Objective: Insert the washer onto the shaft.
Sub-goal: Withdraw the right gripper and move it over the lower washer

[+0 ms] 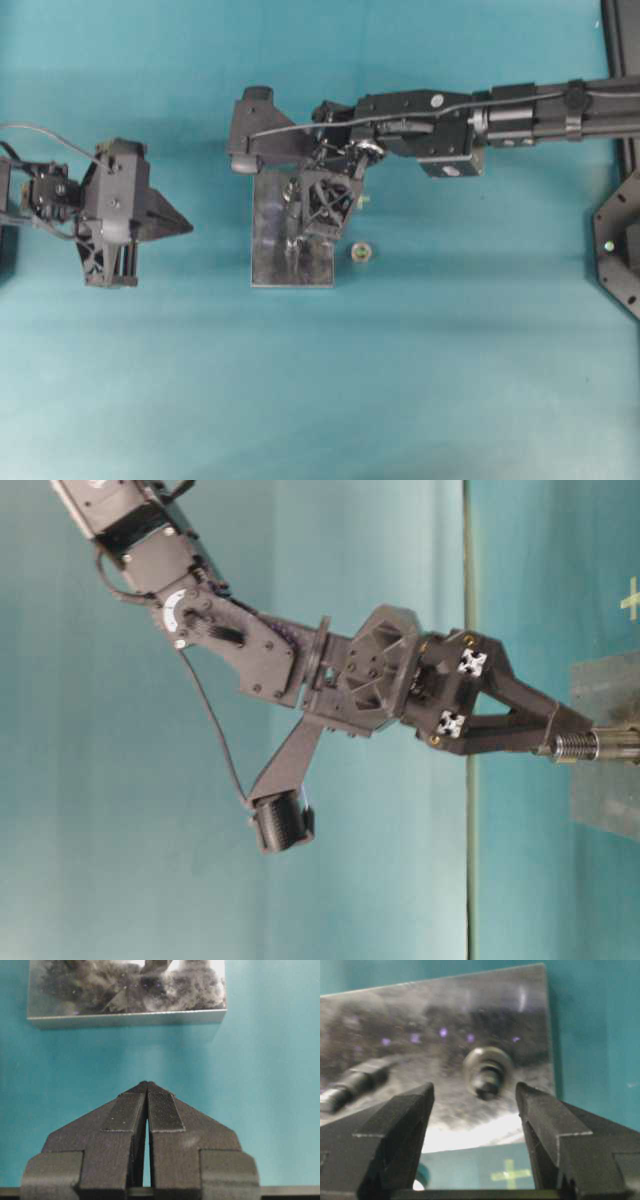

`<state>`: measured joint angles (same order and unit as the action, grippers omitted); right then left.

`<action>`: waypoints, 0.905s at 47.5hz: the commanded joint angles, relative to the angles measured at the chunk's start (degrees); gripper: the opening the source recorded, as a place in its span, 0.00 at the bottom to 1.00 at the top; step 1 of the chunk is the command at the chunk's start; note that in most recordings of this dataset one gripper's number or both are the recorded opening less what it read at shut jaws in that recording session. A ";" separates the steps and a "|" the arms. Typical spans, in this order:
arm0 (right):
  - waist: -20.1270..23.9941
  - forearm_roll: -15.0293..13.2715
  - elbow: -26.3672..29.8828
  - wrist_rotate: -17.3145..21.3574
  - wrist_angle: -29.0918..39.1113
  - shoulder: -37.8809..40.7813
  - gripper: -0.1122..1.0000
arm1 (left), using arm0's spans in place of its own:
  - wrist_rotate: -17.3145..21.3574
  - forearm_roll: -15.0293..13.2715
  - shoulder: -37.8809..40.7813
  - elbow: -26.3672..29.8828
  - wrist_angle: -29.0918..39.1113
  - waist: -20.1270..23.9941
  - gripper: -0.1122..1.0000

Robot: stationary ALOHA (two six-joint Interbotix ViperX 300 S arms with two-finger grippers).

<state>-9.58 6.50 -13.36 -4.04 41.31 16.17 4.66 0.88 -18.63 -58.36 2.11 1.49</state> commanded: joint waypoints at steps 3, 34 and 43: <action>0.18 0.35 -1.76 0.62 0.62 -5.10 0.70 | 0.00 0.18 -0.53 0.44 -0.35 0.00 0.10; 9.49 0.35 -18.72 8.26 -9.67 -12.66 0.70 | 0.00 0.09 -0.26 0.44 -0.44 0.00 0.10; 10.37 0.00 -18.37 8.35 -10.90 -9.84 0.70 | 0.00 0.18 -0.26 0.35 -0.44 0.00 0.10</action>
<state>0.44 6.68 -32.34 3.69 30.94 6.15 4.66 0.97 -18.63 -58.54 2.11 1.58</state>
